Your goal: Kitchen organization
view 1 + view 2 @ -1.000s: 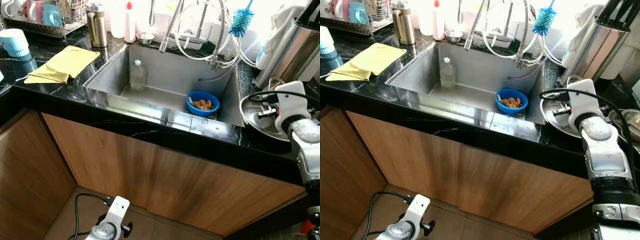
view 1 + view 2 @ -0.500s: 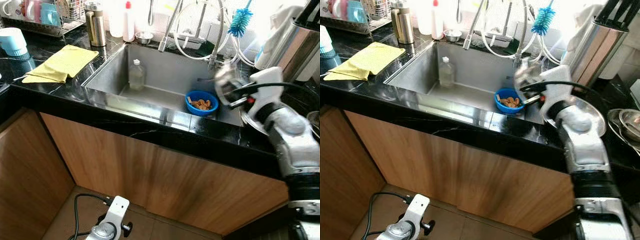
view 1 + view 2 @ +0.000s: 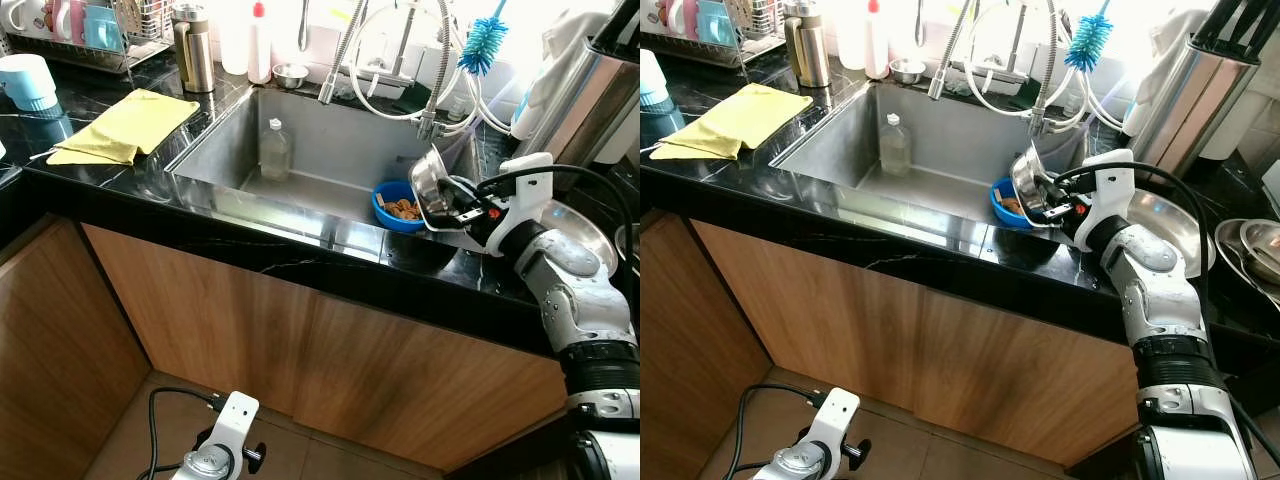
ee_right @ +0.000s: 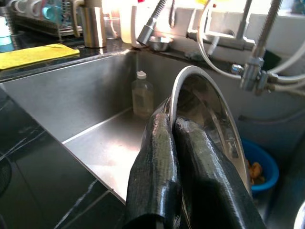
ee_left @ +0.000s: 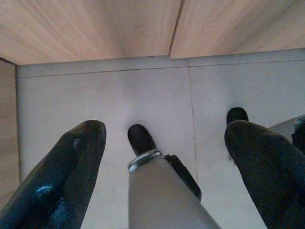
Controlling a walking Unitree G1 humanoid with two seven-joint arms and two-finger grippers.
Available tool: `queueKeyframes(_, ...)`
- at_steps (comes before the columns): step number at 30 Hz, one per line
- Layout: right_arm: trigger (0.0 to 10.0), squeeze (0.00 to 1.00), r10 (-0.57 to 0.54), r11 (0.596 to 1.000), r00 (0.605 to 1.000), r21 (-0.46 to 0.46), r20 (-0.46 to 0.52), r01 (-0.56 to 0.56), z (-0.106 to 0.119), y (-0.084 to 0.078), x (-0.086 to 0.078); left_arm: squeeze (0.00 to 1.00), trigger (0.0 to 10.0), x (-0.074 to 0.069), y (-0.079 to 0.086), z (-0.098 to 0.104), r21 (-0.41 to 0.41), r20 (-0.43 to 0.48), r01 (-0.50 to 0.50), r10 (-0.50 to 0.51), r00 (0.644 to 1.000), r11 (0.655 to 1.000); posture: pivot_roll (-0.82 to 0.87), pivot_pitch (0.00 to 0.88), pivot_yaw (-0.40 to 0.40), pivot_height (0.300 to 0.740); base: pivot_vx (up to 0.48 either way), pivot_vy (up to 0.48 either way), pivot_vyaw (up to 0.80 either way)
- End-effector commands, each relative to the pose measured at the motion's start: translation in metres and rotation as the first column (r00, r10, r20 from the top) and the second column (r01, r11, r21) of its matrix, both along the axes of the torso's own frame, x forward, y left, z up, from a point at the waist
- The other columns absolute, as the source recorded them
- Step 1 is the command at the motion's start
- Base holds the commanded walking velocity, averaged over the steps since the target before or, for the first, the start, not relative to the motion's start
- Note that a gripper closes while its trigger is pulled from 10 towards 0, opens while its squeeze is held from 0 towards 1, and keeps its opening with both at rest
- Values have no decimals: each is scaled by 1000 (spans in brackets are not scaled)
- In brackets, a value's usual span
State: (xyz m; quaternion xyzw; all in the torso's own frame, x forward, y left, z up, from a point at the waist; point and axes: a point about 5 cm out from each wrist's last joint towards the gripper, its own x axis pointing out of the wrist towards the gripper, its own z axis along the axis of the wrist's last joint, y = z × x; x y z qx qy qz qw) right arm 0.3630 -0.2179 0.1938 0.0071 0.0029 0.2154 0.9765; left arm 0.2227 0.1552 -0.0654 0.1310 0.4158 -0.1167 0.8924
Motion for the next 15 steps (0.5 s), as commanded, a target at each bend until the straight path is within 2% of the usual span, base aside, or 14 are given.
queueKeyframes(1, 10000, 0, -36, 999, 999, 36, 15, 35, 4, -7, 3, 0, 10000, 0, -2, 0, -13, 5, -3, 3, 1000, 1000, 165, 45, -148, 740, 0, 0, 0)
queueKeyframes(4, 10000, 0, -63, 997, 998, 41, -14, 64, -2, -11, 5, 0, 10000, 0, -2, 0, -13, 6, -2, 2, 1000, 1000, 165, 44, -147, 740, 0, 0, 0)
queueKeyframes(7, 10000, 0, -135, 989, 988, 58, -75, 139, -12, -19, 8, 0, 10000, 0, -3, 0, -14, 7, 1, -1, 1000, 1000, 165, 44, -148, 740, 0, 0, 0)
queueKeyframes(15, 10000, 0, -179, 981, 977, 55, -115, 186, -23, -25, 9, 0, 10000, 0, -4, 0, -14, 5, 5, -5, 1000, 1000, 165, 53, -148, 740, 0, 0, 0)
